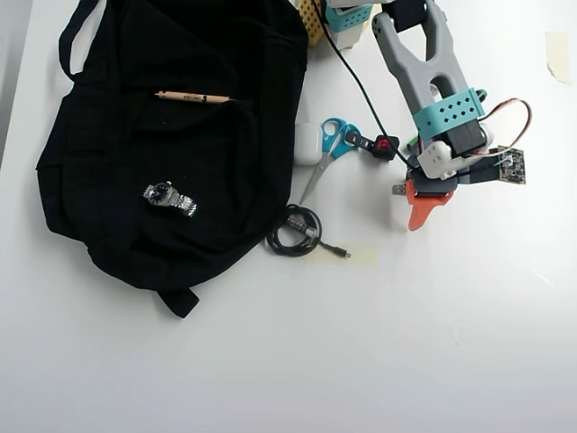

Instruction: Put the usb stick into the black bag

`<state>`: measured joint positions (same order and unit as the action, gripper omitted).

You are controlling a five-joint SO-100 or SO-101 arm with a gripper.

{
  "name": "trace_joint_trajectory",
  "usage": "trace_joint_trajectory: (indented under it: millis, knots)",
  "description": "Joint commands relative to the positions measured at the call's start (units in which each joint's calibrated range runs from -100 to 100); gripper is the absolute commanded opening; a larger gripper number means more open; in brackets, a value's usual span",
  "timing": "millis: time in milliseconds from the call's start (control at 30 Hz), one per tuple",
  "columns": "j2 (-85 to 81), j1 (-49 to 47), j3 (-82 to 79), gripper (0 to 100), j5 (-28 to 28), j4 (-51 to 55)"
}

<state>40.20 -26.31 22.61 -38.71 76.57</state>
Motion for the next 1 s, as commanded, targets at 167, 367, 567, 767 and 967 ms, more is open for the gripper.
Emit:
trace_joint_trajectory:
  millis: [167,367,567,767,967]
  knots:
    - [-0.86,0.58,-1.05,22,0.32,-0.17]
    - [-0.86,0.28,-1.05,22,0.37,-0.34]
    - [-0.78,0.36,-1.05,22,0.43,-0.51]
    - [-0.78,-0.17,-1.14,15,0.48,-0.6]
    - [0.38,-1.36,-1.05,11,4.46,-0.68]
